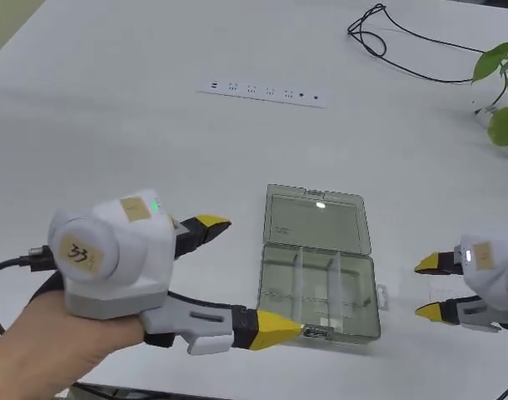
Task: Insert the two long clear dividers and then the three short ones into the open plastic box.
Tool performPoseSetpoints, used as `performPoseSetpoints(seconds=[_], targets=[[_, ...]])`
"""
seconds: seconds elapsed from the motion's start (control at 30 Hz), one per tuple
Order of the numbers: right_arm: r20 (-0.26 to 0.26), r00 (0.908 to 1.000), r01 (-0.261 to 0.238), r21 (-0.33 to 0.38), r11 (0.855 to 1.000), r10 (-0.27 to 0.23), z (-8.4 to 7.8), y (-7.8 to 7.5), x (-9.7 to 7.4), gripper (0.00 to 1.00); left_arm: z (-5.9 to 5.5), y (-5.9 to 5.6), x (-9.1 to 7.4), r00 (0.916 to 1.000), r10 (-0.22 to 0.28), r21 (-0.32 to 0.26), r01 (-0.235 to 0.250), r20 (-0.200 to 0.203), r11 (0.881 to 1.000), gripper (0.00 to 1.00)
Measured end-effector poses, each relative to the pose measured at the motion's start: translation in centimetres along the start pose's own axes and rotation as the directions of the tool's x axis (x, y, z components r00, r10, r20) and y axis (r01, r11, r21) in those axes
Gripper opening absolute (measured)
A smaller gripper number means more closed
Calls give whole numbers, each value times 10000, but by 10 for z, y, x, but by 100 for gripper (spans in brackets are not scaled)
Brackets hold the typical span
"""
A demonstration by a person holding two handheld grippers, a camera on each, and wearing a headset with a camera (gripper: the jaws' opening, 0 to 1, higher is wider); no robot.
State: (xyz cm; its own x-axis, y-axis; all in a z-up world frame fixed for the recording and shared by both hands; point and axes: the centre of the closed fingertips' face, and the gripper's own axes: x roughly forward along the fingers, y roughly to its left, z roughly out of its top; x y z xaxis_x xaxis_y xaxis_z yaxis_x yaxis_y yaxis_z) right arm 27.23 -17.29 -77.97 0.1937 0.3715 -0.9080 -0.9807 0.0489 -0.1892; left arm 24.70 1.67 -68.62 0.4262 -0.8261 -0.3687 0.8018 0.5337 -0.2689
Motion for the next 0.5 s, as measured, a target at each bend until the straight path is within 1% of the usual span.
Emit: performPoseSetpoints(seconds=[0.1, 0.3, 0.37, 0.43, 0.47, 0.5], targets=[[178, 9995, 245, 54, 9997, -246, 9, 0, -8, 33, 4, -2, 2, 10000, -65, -179, 65, 37, 9998, 91], [593, 9943, 885, 124, 9960, -891, 36, 2, -26, 33, 16, -6, 9, 9994, -190, -483, 203, 282, 9986, 87], [691, 9926, 989, 131, 9950, -996, 44, 3, -30, 33, 19, -8, 12, 9991, -272, -682, 293, 315, 9972, 85], [832, 9902, 1119, 120, 9936, -1125, 53, 5, -35, 33, 20, -10, 14, 9991, -335, -1016, 360, 263, 9942, 83], [854, 9897, 1142, 112, 9934, -1147, 55, 5, -36, 33, 23, -10, 15, 9988, -351, -1009, 385, 351, 9942, 82], [929, 9880, 1227, 110, 9924, -1232, 62, 6, -39, 33, 27, -13, 17, 9981, -397, -1065, 446, 477, 9933, 81]])
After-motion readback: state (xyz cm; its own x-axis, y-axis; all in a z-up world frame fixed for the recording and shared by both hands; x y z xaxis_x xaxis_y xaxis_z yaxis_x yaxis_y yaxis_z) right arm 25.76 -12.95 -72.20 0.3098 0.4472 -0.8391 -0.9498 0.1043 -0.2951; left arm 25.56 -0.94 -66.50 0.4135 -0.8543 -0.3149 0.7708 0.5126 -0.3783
